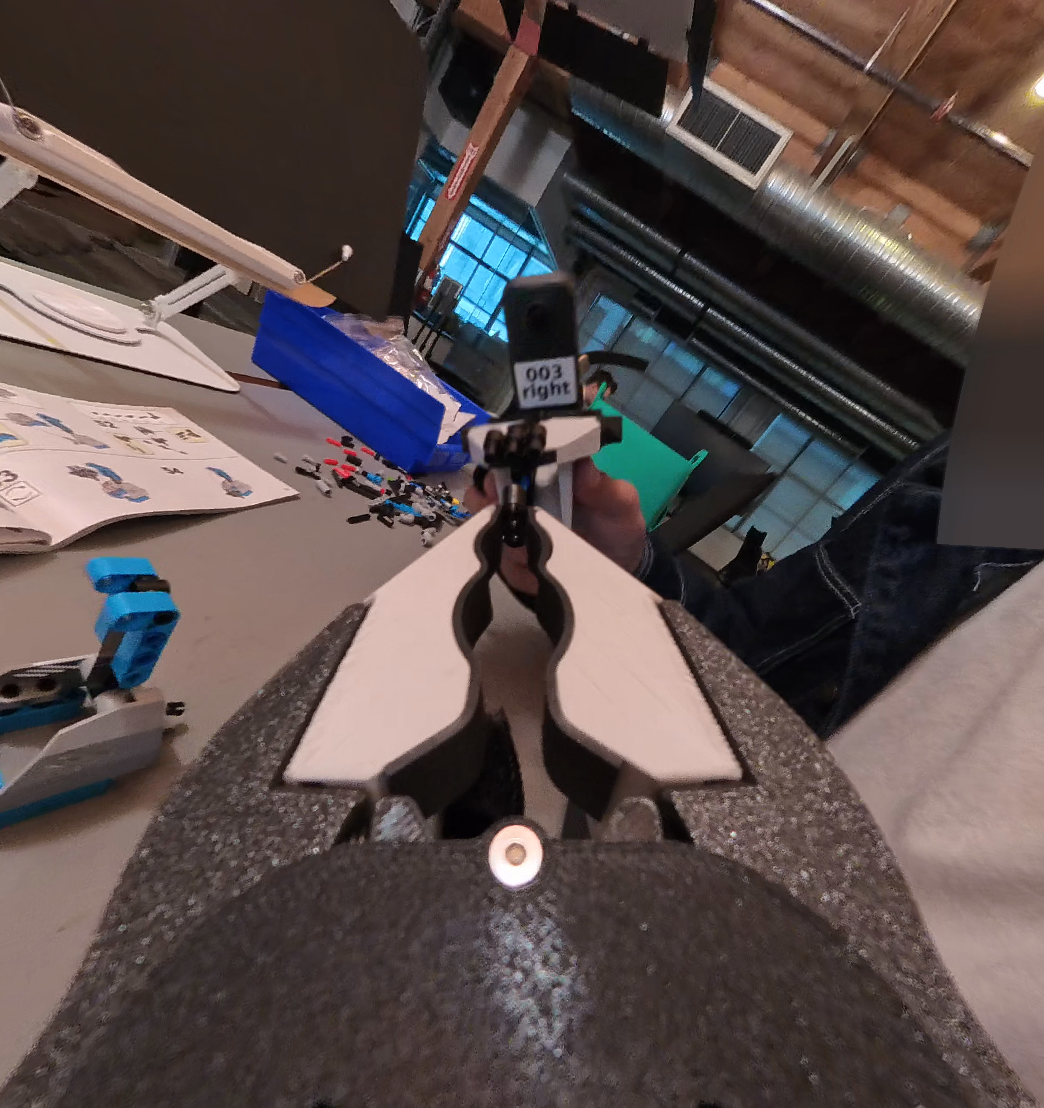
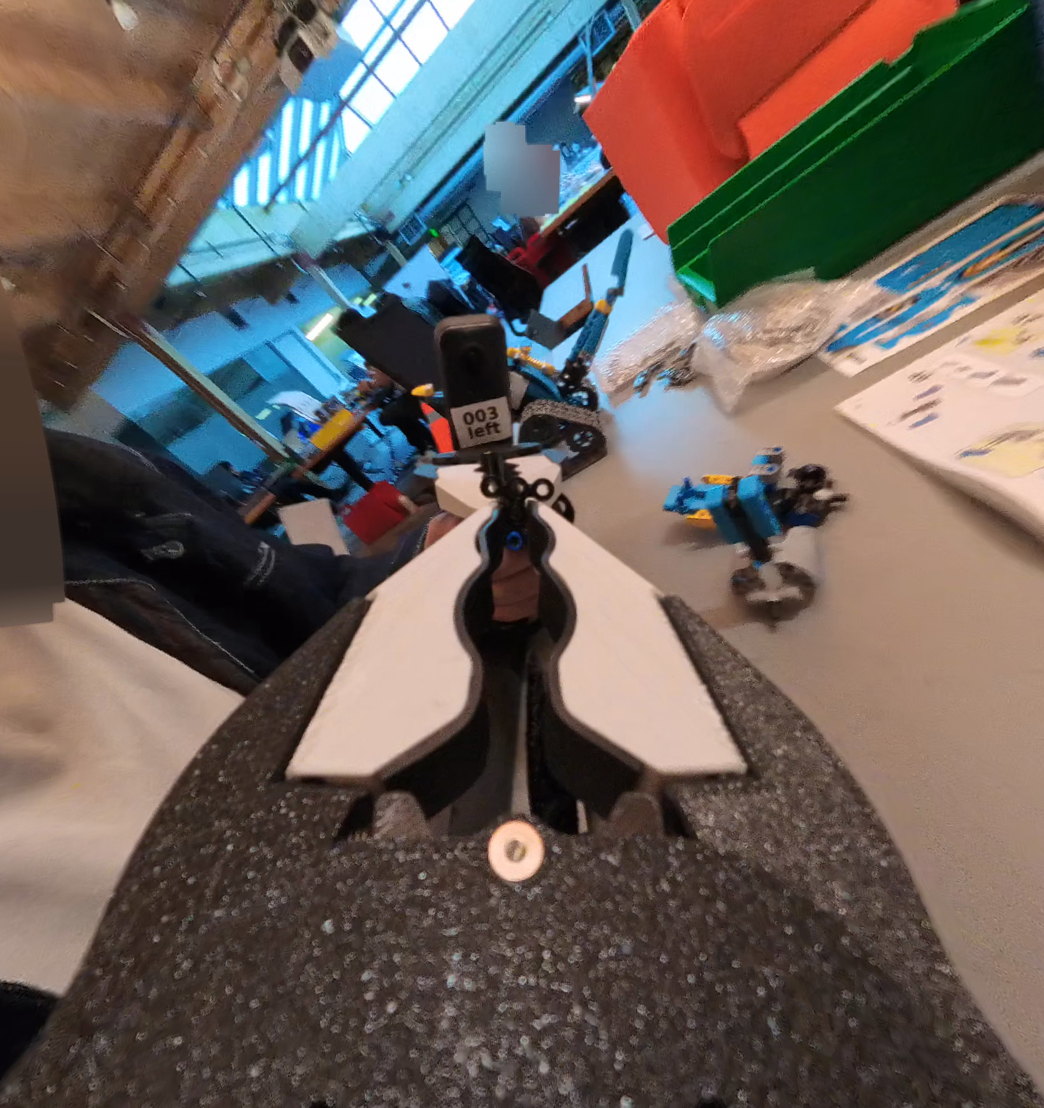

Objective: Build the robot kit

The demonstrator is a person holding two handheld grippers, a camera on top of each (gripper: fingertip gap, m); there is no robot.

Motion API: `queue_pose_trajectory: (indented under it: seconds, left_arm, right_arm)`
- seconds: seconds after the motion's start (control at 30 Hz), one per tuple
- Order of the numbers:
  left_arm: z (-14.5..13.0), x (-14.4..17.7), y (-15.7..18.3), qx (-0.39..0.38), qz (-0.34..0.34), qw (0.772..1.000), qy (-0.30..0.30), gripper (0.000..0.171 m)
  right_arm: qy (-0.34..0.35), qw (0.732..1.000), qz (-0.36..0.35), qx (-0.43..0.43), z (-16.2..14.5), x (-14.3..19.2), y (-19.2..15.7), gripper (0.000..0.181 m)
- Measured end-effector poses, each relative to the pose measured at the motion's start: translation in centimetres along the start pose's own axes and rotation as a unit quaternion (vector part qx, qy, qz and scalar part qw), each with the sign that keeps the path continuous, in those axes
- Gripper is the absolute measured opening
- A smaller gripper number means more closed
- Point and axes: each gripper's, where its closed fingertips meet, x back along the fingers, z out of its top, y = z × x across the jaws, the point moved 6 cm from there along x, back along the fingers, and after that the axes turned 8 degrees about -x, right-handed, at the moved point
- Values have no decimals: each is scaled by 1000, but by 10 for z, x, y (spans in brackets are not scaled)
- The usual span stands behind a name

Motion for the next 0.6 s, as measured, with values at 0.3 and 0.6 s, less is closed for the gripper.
queue_pose_trajectory:
  seconds: [0.3, 0.6]
  left_arm:
    - [0, -1, 1, -14, 6, 1000, -4, 6]
    - [1, 0, -2, 18, 1, 1000, 13, 6]
  right_arm:
    - [-27, 999, 14, -23, -13, -14, 1, 6]
    - [-2, 997, 32, -67, -15, -16, 7, 6]
